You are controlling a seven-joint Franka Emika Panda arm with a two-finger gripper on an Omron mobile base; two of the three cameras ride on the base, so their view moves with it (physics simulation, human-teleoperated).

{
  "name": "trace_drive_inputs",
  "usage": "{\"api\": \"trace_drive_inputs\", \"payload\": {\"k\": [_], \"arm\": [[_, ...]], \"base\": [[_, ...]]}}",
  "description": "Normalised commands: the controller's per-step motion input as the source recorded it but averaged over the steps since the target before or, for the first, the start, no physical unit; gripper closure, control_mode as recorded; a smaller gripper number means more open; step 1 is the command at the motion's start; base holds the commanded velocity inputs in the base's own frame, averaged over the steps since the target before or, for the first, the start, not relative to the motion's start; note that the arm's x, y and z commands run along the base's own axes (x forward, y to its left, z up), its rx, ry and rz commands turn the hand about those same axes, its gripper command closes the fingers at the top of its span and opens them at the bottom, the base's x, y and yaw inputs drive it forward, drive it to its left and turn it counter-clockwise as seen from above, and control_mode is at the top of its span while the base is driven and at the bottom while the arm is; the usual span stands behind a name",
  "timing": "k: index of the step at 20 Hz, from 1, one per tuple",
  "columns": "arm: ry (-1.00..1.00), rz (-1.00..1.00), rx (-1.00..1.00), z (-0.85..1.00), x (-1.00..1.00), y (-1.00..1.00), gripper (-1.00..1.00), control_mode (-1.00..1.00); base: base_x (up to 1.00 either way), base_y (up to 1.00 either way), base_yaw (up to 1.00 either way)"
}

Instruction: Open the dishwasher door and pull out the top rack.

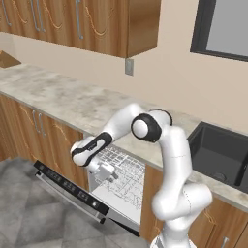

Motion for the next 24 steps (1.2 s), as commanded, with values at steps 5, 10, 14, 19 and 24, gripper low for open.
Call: {"api": "trace_drive_inputs", "payload": {"k": [5, 10, 14, 19, 24], "arm": [[-0.32, -0.01, -0.01, -0.49, 0.09, -0.68, -1.0, -1.0], [-0.34, 0.0, -0.02, -0.3, 0.24, -0.46, -1.0, -1.0], [-0.4, 0.0, -0.03, -0.09, 0.19, -0.21, -1.0, -1.0], [-0.61, 0.01, -0.22, -0.2, 0.05, 0.06, -1.0, -1.0], [-0.33, -0.07, -0.1, 0.03, 0.5, -0.11, -1.0, -1.0]], "base": [[0.0, 0.0, 0.0], [0.0, 0.0, 0.0], [0.0, 0.0, 0.0], [0.0, 0.0, 0.0], [0.0, 0.0, 0.0]]}}
